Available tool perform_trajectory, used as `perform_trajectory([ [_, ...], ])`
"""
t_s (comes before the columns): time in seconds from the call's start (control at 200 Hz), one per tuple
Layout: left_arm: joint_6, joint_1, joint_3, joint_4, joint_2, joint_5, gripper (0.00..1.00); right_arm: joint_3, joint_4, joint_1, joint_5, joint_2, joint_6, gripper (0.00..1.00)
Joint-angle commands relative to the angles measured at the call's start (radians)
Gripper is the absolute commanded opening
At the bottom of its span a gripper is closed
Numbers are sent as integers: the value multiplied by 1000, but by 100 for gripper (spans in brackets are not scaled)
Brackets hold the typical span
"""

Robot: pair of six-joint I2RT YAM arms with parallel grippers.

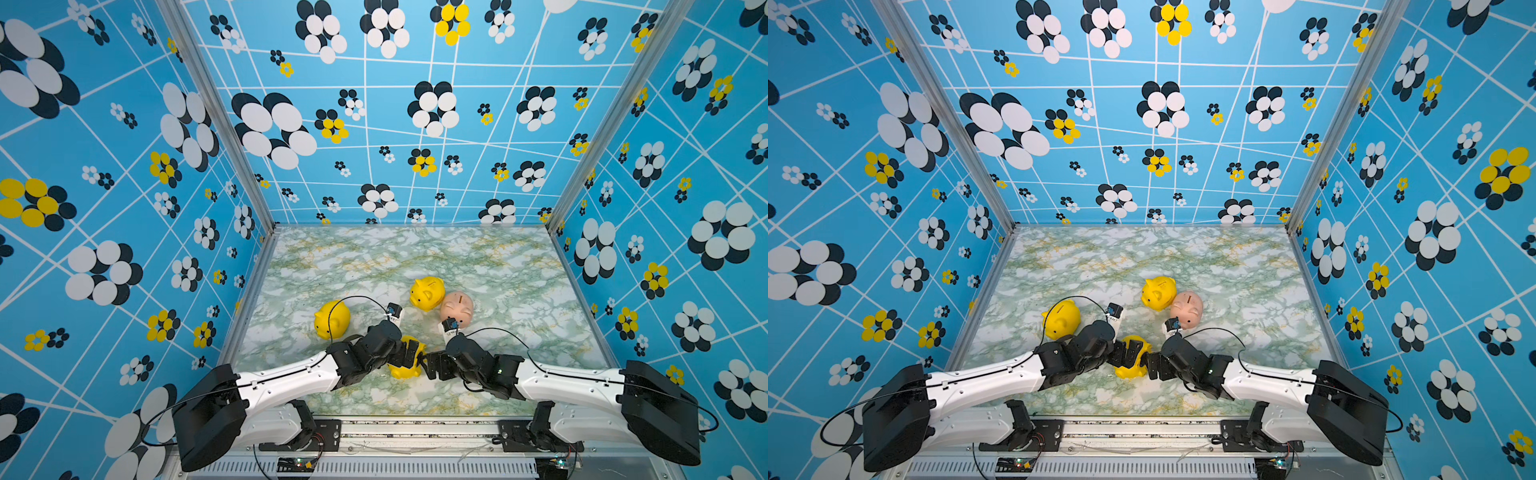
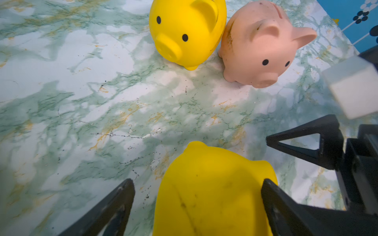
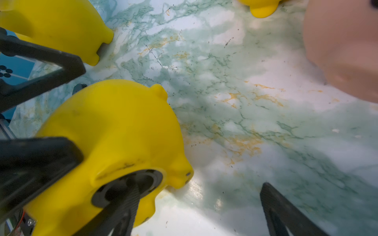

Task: Open piggy banks
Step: Adjust the piggy bank at the center of the board.

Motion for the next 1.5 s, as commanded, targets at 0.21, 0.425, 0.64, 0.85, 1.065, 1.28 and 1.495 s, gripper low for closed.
perform_trajectory([
  [0.21,-9,-24,-35,135,102,-63,99,12,143,9,-25,84,29,95],
  [0.425,-31,-14,-70,127,178,-57,99,-15,118,-1,-4,45,18,95],
  [0.64,-83,-3,-128,188,217,-48,99,-69,75,-38,-29,-59,-15,95],
  [0.85,-105,5,-166,239,255,-26,99,-98,36,-50,-31,-129,-32,94],
  [1.065,-161,54,-144,140,287,0,99,-130,29,-73,-15,-182,-13,93],
  [1.28,-85,65,-128,138,218,59,99,-128,37,-77,-26,-181,-20,92],
  [1.495,-8,83,-13,36,152,98,99,-126,108,-77,-50,-122,2,91],
])
